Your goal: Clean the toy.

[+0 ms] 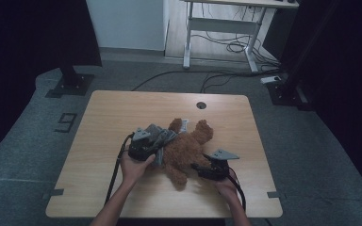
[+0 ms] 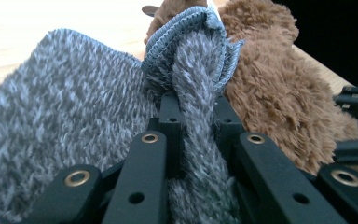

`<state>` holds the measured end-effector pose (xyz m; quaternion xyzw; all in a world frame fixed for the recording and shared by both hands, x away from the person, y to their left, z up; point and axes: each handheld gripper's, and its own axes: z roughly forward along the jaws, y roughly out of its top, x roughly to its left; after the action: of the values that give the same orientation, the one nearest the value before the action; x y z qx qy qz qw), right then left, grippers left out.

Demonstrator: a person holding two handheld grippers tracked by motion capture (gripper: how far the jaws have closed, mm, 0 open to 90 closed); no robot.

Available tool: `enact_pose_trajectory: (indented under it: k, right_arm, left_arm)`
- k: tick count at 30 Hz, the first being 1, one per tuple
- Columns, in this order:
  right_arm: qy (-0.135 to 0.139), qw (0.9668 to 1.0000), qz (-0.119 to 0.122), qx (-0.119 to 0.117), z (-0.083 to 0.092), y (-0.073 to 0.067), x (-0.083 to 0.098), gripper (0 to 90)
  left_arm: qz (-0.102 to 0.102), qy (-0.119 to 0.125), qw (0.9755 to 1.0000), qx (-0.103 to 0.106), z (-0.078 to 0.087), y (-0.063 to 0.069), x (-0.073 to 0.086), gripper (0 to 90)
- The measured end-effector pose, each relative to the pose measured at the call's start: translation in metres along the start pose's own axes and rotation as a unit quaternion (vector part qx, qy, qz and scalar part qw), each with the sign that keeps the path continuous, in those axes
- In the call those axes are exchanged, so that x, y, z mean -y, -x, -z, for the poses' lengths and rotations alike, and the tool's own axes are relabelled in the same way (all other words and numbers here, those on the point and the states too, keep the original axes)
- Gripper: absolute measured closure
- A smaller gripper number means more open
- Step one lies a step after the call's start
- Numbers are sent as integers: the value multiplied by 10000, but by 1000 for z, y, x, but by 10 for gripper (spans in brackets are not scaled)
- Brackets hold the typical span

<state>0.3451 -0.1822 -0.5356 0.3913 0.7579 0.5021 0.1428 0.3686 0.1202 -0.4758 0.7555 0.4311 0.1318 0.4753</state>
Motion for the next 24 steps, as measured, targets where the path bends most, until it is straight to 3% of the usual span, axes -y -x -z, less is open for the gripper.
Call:
enact_pose_trajectory:
  k: [3,7,13,16,20,24]
  right_arm:
    - [70,10000,21,-8,9,-1,-7,319]
    - [375,9991,-167,-90,16,-2,-23,289]
    - [-216,9997,-109,47,-10,-12,-48,165]
    - [-300,9994,-23,188,-16,-16,-47,262]
    - [-124,9998,-14,126,-14,-17,-33,430]
    - [120,9989,339,295,-11,-26,-22,503]
  left_arm:
    - [-11,61,10000,42,3,3,6,784]
    - [-10,138,9999,99,8,7,13,785]
    - [-47,262,9996,114,12,12,23,785]
    - [-8,288,9995,141,13,12,25,785]
    - [-18,256,9995,203,15,14,25,784]
    - [35,252,9992,296,21,18,25,779]
